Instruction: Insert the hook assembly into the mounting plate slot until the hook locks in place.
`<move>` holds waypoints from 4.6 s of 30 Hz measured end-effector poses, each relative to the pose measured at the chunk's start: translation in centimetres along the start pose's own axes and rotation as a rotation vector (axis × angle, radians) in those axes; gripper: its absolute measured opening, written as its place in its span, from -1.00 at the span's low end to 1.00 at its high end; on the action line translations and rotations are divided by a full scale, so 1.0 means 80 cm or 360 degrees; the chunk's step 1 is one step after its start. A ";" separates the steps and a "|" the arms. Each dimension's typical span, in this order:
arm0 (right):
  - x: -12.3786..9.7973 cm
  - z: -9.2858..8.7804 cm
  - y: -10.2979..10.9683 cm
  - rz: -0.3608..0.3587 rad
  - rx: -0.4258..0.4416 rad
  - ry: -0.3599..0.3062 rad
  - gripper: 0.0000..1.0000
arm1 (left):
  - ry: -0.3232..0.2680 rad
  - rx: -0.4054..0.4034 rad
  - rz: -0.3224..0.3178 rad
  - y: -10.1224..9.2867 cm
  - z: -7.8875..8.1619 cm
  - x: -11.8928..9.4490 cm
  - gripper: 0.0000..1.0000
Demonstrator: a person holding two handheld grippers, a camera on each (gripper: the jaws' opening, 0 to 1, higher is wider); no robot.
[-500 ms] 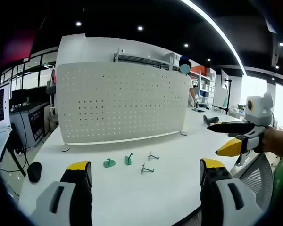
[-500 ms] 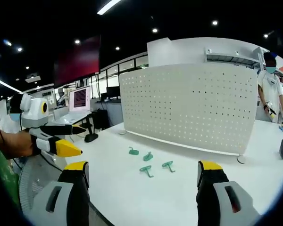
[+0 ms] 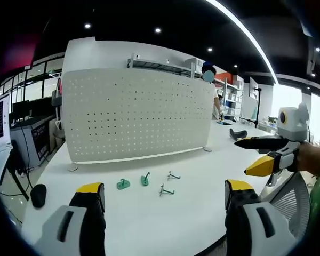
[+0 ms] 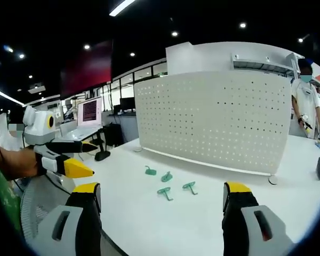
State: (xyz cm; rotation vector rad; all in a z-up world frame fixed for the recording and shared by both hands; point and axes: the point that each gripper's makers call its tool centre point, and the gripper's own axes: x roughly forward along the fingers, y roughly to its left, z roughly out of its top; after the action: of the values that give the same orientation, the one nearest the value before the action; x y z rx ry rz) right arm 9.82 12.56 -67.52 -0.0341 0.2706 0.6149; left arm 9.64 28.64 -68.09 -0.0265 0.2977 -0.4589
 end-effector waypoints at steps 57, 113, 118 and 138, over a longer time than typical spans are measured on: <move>-0.001 -0.002 -0.018 -0.0050 0.0029 0.0005 0.91 | 0.0218 0.0295 -0.0188 -0.011 -0.009 0.077 0.36; 0.005 -0.012 -0.021 -0.0067 0.0046 0.0041 0.90 | 0.0569 0.0408 -0.0277 0.000 -0.096 0.178 0.07; 0.006 -0.014 -0.022 -0.0066 0.0051 0.0053 0.90 | 0.0606 0.0431 -0.0305 -0.002 -0.105 0.186 0.03; 0.014 -0.014 -0.030 -0.0055 0.0064 0.0077 0.90 | 0.0688 0.0486 -0.0362 -0.002 -0.121 0.206 -0.16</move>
State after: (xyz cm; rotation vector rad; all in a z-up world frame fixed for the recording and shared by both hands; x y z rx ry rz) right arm 11.81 11.10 -69.02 -0.0153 0.3286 0.5747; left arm 20.87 21.67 -81.89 0.3438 0.6501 -0.7327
